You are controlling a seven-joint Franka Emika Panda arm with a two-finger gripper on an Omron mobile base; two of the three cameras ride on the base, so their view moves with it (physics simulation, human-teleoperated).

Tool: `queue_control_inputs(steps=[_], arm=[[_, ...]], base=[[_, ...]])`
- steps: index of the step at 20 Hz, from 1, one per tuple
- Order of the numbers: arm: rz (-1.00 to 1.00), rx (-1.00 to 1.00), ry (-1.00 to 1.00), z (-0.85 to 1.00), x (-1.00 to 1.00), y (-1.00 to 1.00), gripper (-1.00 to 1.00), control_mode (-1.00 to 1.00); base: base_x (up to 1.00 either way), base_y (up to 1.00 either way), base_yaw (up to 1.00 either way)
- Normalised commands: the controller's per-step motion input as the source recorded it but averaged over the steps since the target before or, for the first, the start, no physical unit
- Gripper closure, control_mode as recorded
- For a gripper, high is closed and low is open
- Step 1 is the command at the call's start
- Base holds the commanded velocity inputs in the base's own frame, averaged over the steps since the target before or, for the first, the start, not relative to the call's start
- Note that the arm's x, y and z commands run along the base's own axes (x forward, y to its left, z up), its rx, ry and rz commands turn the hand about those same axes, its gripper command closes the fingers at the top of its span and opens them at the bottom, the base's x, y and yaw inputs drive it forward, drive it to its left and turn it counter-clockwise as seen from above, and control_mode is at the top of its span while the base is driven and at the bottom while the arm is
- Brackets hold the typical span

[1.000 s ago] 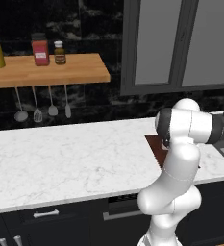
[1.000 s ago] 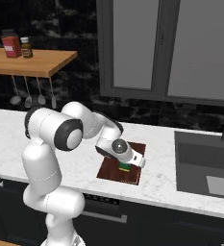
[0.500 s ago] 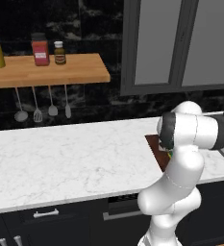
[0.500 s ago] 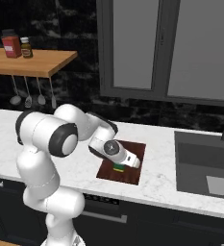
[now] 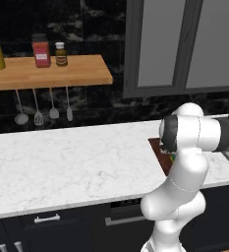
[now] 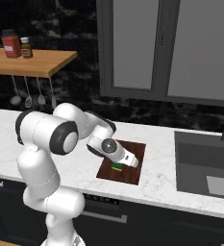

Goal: Pick up the sponge from the counter and clean the cutting board by briefly scrubbing or pressing down on the cutting board. Once finished, release the sponge.

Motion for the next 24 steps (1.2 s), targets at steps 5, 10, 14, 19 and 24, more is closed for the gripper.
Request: queue_control_inputs(steps=[5, 10, 14, 19, 24], arm=[[-0.02, 0.00, -0.01, -0.49, -0.02, 0.00, 1.00, -1.00], [0.00, 0.00, -0.04, 0.09, -0.27, 0.31, 1.00, -1.00], [0.01, 0.00, 0.02, 0.55, -0.06, 0.59, 1.00, -1.00], [0.01, 0.00, 0.01, 0.46, 0.00, 0.58, 1.00, -1.00], [0.01, 0.00, 0.00, 0.13, 0.10, 0.39, 1.00, -1.00]], base=[[0.00, 0.00, 0.00], [0.00, 0.00, 0.00], [0.00, 0.00, 0.00], [0.00, 0.00, 0.00], [0.00, 0.00, 0.00]])
